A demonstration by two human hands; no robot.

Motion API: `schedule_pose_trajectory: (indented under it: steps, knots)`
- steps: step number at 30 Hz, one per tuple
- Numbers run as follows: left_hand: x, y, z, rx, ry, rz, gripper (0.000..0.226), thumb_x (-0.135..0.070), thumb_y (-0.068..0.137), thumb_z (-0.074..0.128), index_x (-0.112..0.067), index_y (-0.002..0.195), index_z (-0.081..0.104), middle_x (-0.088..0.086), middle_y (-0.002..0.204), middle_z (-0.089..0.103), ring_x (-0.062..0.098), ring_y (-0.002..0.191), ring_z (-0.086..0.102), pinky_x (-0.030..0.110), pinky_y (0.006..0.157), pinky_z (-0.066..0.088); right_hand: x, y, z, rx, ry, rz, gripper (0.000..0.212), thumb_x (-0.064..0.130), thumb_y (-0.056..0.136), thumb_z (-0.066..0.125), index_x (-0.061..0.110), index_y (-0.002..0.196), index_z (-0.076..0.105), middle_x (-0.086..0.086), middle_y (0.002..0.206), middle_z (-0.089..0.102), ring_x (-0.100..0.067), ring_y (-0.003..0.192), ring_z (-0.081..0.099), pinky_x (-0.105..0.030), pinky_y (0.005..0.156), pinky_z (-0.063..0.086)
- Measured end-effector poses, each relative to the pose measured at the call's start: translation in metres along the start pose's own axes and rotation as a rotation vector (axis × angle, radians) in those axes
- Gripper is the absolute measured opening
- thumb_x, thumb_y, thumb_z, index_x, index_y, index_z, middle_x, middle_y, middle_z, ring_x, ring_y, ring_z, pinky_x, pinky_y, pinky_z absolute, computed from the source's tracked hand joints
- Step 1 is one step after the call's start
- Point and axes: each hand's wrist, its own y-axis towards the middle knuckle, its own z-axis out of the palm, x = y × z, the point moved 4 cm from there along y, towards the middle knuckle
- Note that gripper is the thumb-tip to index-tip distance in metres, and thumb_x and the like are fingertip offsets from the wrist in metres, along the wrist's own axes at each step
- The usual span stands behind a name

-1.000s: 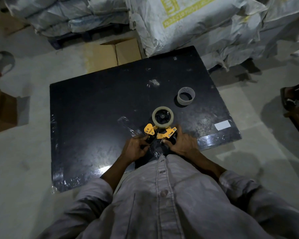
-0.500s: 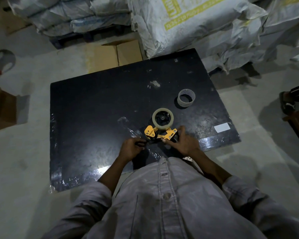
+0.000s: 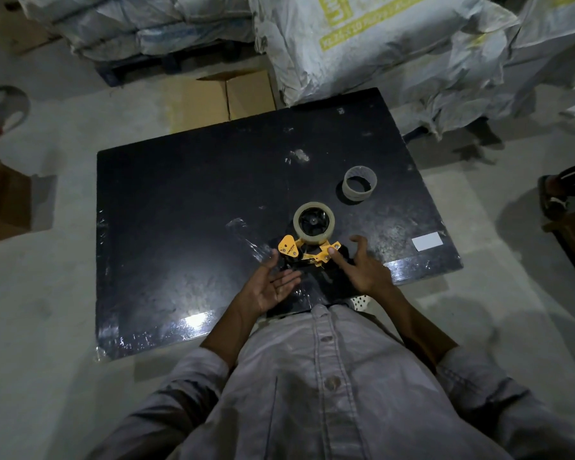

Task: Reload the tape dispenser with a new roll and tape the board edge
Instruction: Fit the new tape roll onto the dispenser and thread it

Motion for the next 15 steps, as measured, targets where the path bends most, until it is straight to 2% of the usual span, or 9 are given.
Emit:
schedule_pose_trajectory:
  steps: [2, 4, 6, 8, 12, 15]
  knots:
    - [-0.001, 0.004, 0.002, 0.001, -0.072, 0.042, 0.069, -0.051, 0.098, 0.078, 0.003, 0.139, 0.062, 0.022, 0.133, 0.078, 0.030, 0.109, 0.081, 0.031, 0.061, 0.069, -0.001, -0.003, -0.001, -0.012, 0.003, -0.009, 0.089, 0.100, 0.094, 0.036, 0.038, 0.158, 0.024, -0.020, 0.134, 0.078, -0.045, 0.123, 0.074, -0.061, 0.110, 0.052]
    - [-0.001, 0.007, 0.005, -0.014, -0.123, 0.079, 0.053, -0.037, 0.096, 0.082, -0.005, 0.136, 0.068, 0.024, 0.137, 0.075, 0.032, 0.113, 0.079, 0.032, 0.068, 0.071, -0.004, -0.004, -0.002, -0.008, 0.007, -0.003, 0.087, 0.097, 0.097, 0.033, 0.037, 0.160, 0.024, -0.021, 0.138, 0.076, -0.044, 0.125, 0.073, -0.060, 0.110, 0.051]
    - [0.000, 0.007, 0.010, -0.054, -0.128, 0.098, 0.029, -0.027, 0.097, 0.082, -0.011, 0.119, 0.076, 0.024, 0.136, 0.075, 0.031, 0.111, 0.078, 0.032, 0.068, 0.071, -0.009, -0.004, -0.002, -0.005, 0.014, 0.006, 0.090, 0.101, 0.094, 0.028, 0.039, 0.159, 0.025, -0.020, 0.144, 0.073, -0.044, 0.129, 0.071, -0.062, 0.113, 0.050]
    - [0.002, 0.006, 0.013, -0.088, -0.120, 0.105, 0.014, -0.023, 0.101, 0.079, -0.012, 0.110, 0.077, 0.022, 0.127, 0.077, 0.030, 0.107, 0.077, 0.032, 0.067, 0.070, -0.015, -0.004, -0.002, 0.004, 0.015, 0.008, 0.091, 0.102, 0.093, 0.026, 0.039, 0.159, 0.026, -0.019, 0.148, 0.071, -0.043, 0.132, 0.070, -0.064, 0.114, 0.049]
    - [0.009, 0.009, 0.013, -0.112, -0.155, 0.097, 0.006, -0.014, 0.102, 0.076, -0.009, 0.105, 0.079, 0.019, 0.119, 0.078, 0.026, 0.100, 0.076, 0.030, 0.058, 0.068, -0.021, -0.006, -0.002, 0.022, 0.001, 0.001, 0.088, 0.099, 0.096, 0.023, 0.037, 0.158, 0.028, -0.018, 0.152, 0.068, -0.042, 0.134, 0.069, -0.062, 0.114, 0.048]
    - [0.012, 0.011, 0.012, -0.115, -0.194, 0.100, 0.006, -0.011, 0.101, 0.077, -0.008, 0.106, 0.079, 0.018, 0.112, 0.080, 0.024, 0.098, 0.076, 0.029, 0.057, 0.068, -0.022, -0.007, -0.002, 0.045, -0.010, -0.004, 0.082, 0.095, 0.100, 0.021, 0.036, 0.156, 0.031, -0.019, 0.150, 0.069, -0.043, 0.131, 0.070, -0.059, 0.112, 0.049]
